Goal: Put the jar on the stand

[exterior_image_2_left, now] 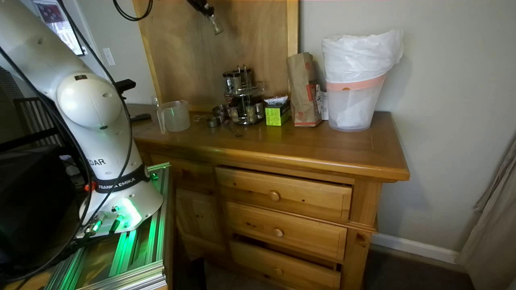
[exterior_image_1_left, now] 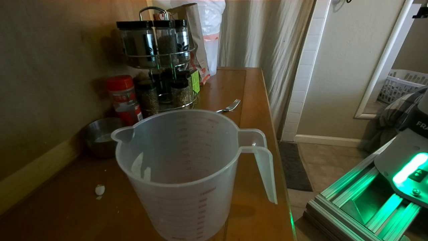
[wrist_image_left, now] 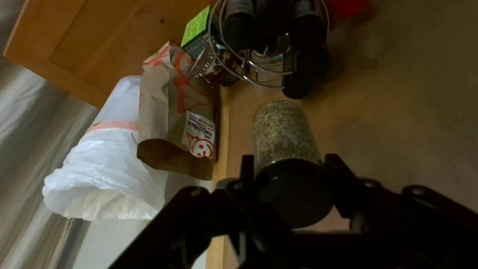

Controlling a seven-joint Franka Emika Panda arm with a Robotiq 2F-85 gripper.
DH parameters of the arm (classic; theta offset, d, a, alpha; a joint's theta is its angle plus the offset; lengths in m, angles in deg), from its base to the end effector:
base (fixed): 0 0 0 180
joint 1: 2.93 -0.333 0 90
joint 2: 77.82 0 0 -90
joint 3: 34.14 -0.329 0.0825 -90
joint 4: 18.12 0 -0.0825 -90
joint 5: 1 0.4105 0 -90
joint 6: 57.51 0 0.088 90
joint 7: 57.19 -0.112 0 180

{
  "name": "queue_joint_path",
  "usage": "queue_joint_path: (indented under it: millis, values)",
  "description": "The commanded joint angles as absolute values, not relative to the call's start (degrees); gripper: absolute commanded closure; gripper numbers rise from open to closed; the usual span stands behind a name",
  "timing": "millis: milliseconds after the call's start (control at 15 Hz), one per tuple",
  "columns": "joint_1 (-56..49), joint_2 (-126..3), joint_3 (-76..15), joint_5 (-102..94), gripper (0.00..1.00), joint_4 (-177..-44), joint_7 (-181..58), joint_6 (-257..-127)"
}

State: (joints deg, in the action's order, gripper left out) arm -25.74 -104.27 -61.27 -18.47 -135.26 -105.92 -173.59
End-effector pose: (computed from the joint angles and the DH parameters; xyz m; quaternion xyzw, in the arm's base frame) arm 0.2900 0.3873 0.6570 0.9494 0.0476 0.3097 0.0218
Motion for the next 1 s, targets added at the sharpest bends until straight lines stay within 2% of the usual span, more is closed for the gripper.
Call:
queue_joint_path:
  millis: [0,267,400,467,733,800,933]
  values:
    - [-25.17,-107.92,-55.69,-7.97,0.76,-138.13,-97.02,-171.09]
    - [-22.31,-110.76,-50.83,-0.36,0.76,-142.96,-90.52,-170.29]
    - [-20.13,-108.51,-53.24,-1.5,0.76,-140.49,-91.65,-170.22]
    - [-19.18,-108.73,-53.05,-1.47,0.51,-141.14,-91.23,-170.19]
    - [-18.83,-108.61,-54.48,-1.7,0.51,-141.07,-91.34,-170.19]
    - [-18.84,-108.62,-54.55,-1.7,0.76,-141.03,-91.34,-170.19]
    - [-20.37,-108.78,-52.28,-0.53,0.76,-142.27,-83.68,-171.88]
